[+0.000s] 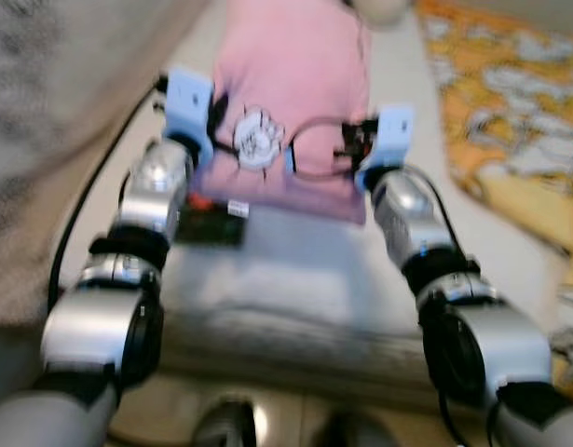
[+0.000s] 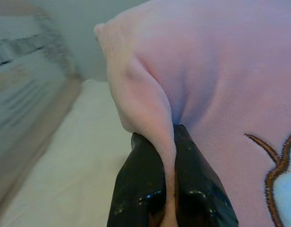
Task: Clean up the room
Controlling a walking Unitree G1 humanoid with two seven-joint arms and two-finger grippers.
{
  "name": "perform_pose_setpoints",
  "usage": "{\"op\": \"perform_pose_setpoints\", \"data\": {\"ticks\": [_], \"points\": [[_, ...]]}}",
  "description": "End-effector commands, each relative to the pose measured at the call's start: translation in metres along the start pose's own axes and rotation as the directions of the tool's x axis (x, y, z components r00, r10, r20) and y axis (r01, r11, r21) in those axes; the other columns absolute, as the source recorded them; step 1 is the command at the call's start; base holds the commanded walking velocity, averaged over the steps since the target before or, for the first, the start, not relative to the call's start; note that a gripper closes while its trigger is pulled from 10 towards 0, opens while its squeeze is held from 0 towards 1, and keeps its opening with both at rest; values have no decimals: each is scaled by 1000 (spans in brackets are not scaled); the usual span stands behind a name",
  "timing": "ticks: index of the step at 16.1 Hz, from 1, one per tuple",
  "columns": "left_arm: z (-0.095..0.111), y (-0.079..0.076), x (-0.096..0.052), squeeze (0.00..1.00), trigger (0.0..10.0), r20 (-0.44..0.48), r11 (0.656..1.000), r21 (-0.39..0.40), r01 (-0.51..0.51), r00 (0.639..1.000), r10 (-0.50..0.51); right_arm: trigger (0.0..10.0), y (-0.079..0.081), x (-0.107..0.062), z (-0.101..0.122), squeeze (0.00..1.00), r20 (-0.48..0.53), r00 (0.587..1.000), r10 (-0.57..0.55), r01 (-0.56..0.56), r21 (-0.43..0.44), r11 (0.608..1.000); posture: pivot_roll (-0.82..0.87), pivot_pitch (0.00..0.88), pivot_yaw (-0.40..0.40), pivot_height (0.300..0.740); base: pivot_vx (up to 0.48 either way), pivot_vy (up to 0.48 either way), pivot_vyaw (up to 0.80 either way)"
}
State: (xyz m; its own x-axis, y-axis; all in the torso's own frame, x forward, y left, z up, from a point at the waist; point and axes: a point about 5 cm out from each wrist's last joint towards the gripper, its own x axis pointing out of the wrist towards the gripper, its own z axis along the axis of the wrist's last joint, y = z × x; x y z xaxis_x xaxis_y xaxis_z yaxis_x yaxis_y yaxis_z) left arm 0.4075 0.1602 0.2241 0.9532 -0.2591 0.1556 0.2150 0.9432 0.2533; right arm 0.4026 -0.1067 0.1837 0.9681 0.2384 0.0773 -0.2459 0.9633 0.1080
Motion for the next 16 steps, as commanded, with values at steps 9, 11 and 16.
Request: {"op": "perform_pose_setpoints", "data": {"ticks": [9,11,16], "points": [[6,16,2,0,10000,-25,987,147,-64,997,68,10000,-5,-5,-7,0,-2,999,-32,32,-27,999,-47,20,-42,740,0,420,131],[5,14,2,0,10000,-17,991,117,-68,997,70,10000,-4,-5,-9,0,-7,1000,-26,26,-31,999,-50,25,-40,740,0,0,0],[-3,8,0,0,10000,-44,990,118,-80,995,85,10000,-13,-6,-7,0,-7,999,-53,53,-8,999,-51,43,-48,740,424,0,0]]}}
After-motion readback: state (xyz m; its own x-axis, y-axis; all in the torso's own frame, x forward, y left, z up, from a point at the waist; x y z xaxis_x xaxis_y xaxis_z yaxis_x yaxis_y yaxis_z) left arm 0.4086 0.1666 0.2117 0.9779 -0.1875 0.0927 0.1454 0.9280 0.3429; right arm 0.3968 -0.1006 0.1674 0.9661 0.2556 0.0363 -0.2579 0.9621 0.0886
